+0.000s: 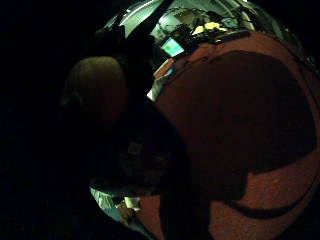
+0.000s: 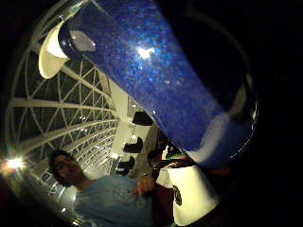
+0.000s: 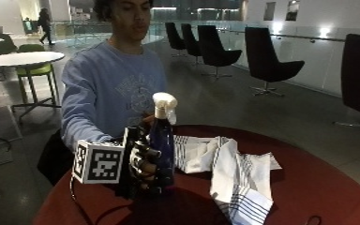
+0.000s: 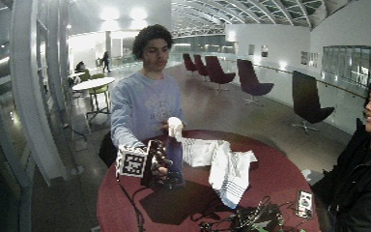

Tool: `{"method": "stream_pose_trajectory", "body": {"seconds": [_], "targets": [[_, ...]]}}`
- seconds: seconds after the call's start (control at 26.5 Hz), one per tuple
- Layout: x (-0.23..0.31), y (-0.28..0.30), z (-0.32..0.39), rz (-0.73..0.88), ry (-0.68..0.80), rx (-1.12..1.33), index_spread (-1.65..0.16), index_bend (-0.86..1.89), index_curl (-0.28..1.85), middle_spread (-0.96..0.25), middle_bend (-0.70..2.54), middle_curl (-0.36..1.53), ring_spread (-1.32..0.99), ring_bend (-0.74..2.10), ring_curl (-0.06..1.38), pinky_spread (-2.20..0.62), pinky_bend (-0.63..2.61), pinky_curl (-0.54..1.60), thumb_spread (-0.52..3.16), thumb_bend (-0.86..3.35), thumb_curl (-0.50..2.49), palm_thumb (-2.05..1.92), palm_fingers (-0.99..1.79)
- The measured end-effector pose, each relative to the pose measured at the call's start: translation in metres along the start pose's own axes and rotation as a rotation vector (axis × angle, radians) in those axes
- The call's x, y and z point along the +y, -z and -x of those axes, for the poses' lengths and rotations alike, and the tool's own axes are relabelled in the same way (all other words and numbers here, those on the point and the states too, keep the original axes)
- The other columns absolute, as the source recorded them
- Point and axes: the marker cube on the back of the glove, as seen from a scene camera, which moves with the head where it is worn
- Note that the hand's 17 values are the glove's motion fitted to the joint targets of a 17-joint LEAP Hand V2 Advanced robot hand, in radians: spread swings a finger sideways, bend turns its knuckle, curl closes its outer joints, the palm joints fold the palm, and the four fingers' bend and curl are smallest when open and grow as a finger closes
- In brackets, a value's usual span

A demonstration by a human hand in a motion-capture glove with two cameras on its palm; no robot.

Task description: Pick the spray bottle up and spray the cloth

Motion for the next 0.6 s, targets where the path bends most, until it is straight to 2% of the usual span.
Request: {"method": "stream_pose_trajectory", "body": {"seconds": [0.23,0.41,0.6], "targets": [[0.028,-0.006,0.041,0.28,0.027,-0.157,-0.37,-0.03,0.02,-0.05,0.47,0.43,0.06,0.76,0.41,0.3,0.57,0.38,0.89,-0.02,0.42,0.77,0.47],[0.059,-0.017,0.061,0.509,-0.046,-0.211,-0.38,-0.02,-0.01,-0.05,0.5,0.44,0.05,0.79,0.42,0.29,0.6,0.39,0.89,-0.03,0.44,0.76,0.48],[0.084,-0.026,0.075,0.644,-0.112,-0.18,-0.39,-0.01,-0.01,-0.04,0.52,0.44,0.06,0.81,0.42,0.29,0.63,0.39,0.91,-0.03,0.45,0.74,0.49]]}}
